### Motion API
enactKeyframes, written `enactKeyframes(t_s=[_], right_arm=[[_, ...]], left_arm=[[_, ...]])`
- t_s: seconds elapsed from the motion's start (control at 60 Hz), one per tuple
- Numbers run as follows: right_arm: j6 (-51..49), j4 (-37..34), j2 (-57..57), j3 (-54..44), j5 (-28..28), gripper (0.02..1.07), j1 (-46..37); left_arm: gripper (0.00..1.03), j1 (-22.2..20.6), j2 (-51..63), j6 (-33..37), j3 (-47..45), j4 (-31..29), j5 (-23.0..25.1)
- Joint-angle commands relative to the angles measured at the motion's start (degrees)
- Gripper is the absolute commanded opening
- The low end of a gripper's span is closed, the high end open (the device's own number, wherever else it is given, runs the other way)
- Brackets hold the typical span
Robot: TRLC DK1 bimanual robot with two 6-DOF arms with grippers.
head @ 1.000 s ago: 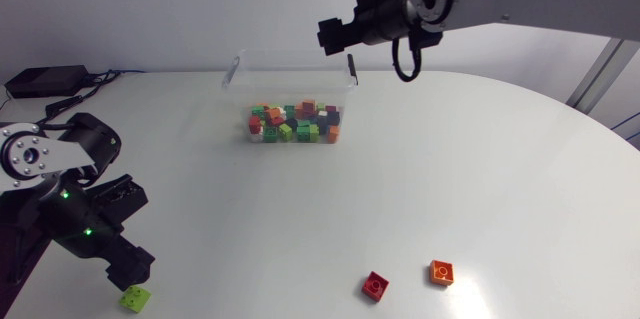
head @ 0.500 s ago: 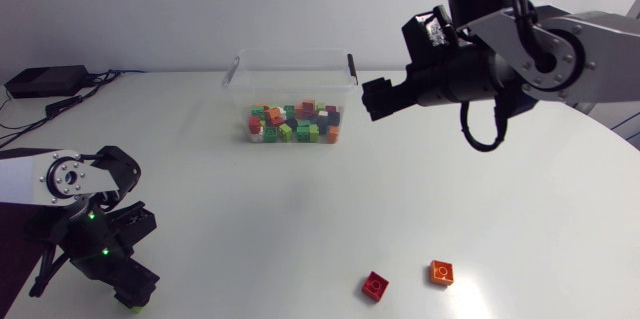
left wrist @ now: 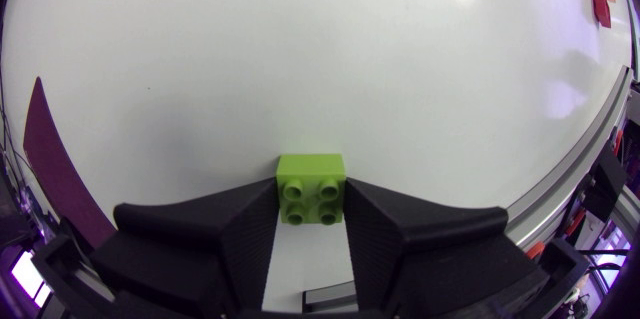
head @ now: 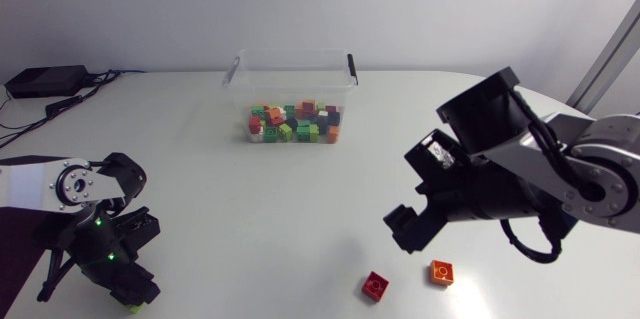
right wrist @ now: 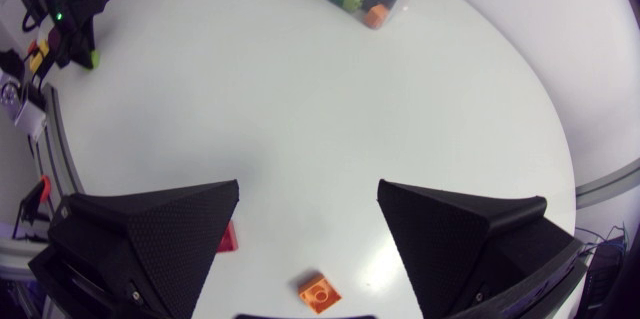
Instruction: Place the duplo bricks in the container
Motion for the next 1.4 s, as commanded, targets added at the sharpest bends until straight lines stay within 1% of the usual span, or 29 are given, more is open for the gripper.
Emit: enactKeyframes(t_s=[0.0, 0.05, 0.167, 0.217, 0.283, 0.417, 0.467, 0.567, 0.617, 0.817, 0.917, 0.983, 1.017, 1.067, 1.083, 1.1, 1.117, 1.15, 1.233, 1.3, 1.383], right_arm=[[-2.5, -2.1, -1.1, -2.5, -1.3, 1.02, 0.8], [-3.2, -2.7, -0.9, -3.3, -2.3, 1.02, 1.4], [-2.4, -2.5, 1.0, -5.9, -2.2, 1.01, 6.2], [-1.3, -2.0, 2.1, -6.4, -2.0, 0.97, 8.3], [-0.9, -1.5, 3.7, -6.8, -2.0, 0.97, 10.0], [-0.7, -0.5, 8.4, -6.2, -2.0, 0.97, 11.7], [-0.5, -0.1, 10.5, -6.1, -2.0, 0.97, 13.1], [-0.2, 0.3, 12.4, -5.9, -1.8, 0.93, 14.0], [-0.2, 0.8, 13.2, -6.0, -1.8, 0.93, 14.4], [-0.5, 3.6, 18.0, -5.9, -1.8, 0.92, 14.4], [-0.7, 5.1, 20.0, -5.6, -1.9, 0.81, 13.9], [-0.9, 5.8, 21.1, -5.6, -1.9, 0.77, 13.7], [-1.0, 6.2, 21.3, -5.8, -2.0, 0.72, 13.7], [-1.0, 6.8, 21.4, -6.1, -2.1, 0.6, 13.7], [-1.0, 7.2, 21.3, -6.2, -2.1, 0.52, 13.6], [-1.0, 7.2, 21.3, -6.2, -2.1, 0.49, 13.6], [-1.1, 7.4, 21.2, -6.3, -2.1, 0.43, 13.5], [-1.4, 7.6, 20.5, -6.4, -2.1, 0.31, 13.1], [-1.9, 6.5, 18.6, -6.2, -1.8, 0.3, 12.8], [-2.2, 4.8, 16.9, -5.0, -1.7, 0.3, 11.8], [-3.1, 0.9, 14.2, -1.9, -1.7, 0.29, 10.1]], left_arm=[[0.16, -1.0, -1.0, -1.1, -0.1, -0.8, 1.0], [0.16, -1.2, -2.1, -1.1, 0.7, -1.6, 1.2], [0.16, -1.6, -4.3, -1.6, 3.1, -3.2, 2.0], [0.16, -1.9, -5.0, -2.0, 4.7, -3.7, 2.4], [0.16, -2.7, -5.6, -3.0, 6.6, -4.4, 3.3], [0.16, -6.4, -5.9, -6.8, 11.3, -4.4, 3.6], [0.16, -9.0, -5.8, -8.6, 14.4, -4.0, 3.7], [0.17, -10.6, -5.3, -10.8, 18.1, -2.9, 3.7], [0.17, -10.7, -4.3, -11.9, 20.9, -2.1, 3.8], [0.17, -13.6, -2.8, -15.0, 28.1, 1.9, 3.8], [0.17, -14.2, -0.2, -16.1, 33.2, 2.5, 3.8], [0.17, -14.6, 0.9, -16.9, 35.6, 3.6, 3.8], [0.17, -15.1, 1.1, -17.2, 36.3, 4.3, 3.8], [0.17, -15.2, 1.5, -17.6, 37.8, 5.5, 3.8], [0.17, -15.4, 1.8, -17.6, 38.5, 6.2, 3.8], [0.17, -15.5, 2.0, -17.7, 38.9, 6.6, 3.8], [0.17, -15.5, 2.0, -17.7, 39.0, 6.6, 3.8], [0.17, -15.5, 2.8, -18.4, 40.8, 8.6, 3.8], [0.17, -15.4, 4.3, -19.2, 43.2, 11.5, 3.8], [0.17, -15.3, 5.9, -19.9, 45.2, 12.2, 3.8], [0.17, -15.6, 9.1, -20.8, 48.1, 16.3, 3.8]])
